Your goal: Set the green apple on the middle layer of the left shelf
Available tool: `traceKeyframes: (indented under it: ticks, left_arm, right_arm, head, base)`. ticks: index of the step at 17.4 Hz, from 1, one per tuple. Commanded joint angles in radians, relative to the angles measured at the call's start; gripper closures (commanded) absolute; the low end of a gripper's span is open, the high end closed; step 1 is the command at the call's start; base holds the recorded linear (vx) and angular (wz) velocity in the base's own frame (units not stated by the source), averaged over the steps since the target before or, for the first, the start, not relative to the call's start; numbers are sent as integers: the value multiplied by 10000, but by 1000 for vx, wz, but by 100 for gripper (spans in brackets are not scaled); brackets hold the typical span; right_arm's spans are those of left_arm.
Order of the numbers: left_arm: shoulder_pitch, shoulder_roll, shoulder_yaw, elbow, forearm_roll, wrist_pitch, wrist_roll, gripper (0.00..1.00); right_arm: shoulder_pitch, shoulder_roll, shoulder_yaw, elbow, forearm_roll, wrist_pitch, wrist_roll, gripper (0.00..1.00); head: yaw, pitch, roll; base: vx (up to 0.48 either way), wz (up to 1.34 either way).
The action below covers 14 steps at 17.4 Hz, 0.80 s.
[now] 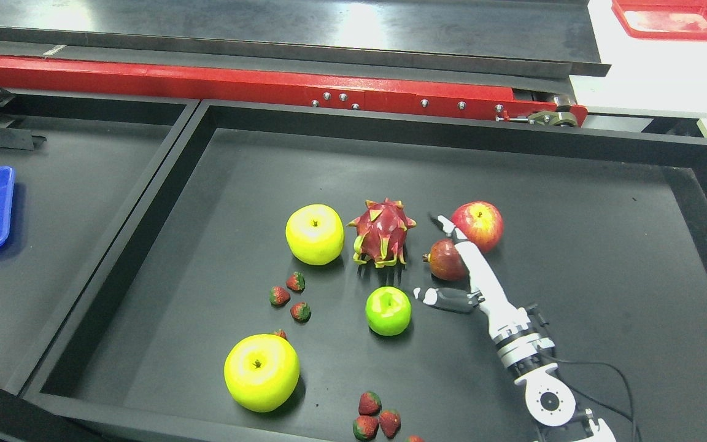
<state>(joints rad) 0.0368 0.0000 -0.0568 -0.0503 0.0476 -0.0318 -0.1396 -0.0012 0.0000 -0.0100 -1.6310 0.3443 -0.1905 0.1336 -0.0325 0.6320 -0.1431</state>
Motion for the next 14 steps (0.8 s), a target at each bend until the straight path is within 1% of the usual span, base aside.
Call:
traceKeyframes:
  ticks: [1, 5, 8, 14]
  left_arm:
    - [0, 175, 0, -3, 0, 73, 0, 0]
    - [0, 175, 0, -3, 0, 58, 15, 0]
    - [0, 175, 0, -3, 0, 58, 0, 0]
    - [0, 175, 0, -3, 0, 73, 0, 0]
  right_arm:
    - [807, -175, -1082, 34, -2073, -12, -370, 0]
    - [1163, -175, -929, 34, -2966, -28, -339, 0]
    - [1163, -175, -469, 34, -3014, 33, -385, 0]
    - [1148, -175, -360, 34, -3014, 33, -401, 0]
  head:
    - [0, 0, 0]
    - [0, 0, 0]
    - [0, 0, 0]
    - [0, 0, 0]
  base:
    - [0, 0]
    - [2, -3]
    - [2, -4]
    - [-7, 0]
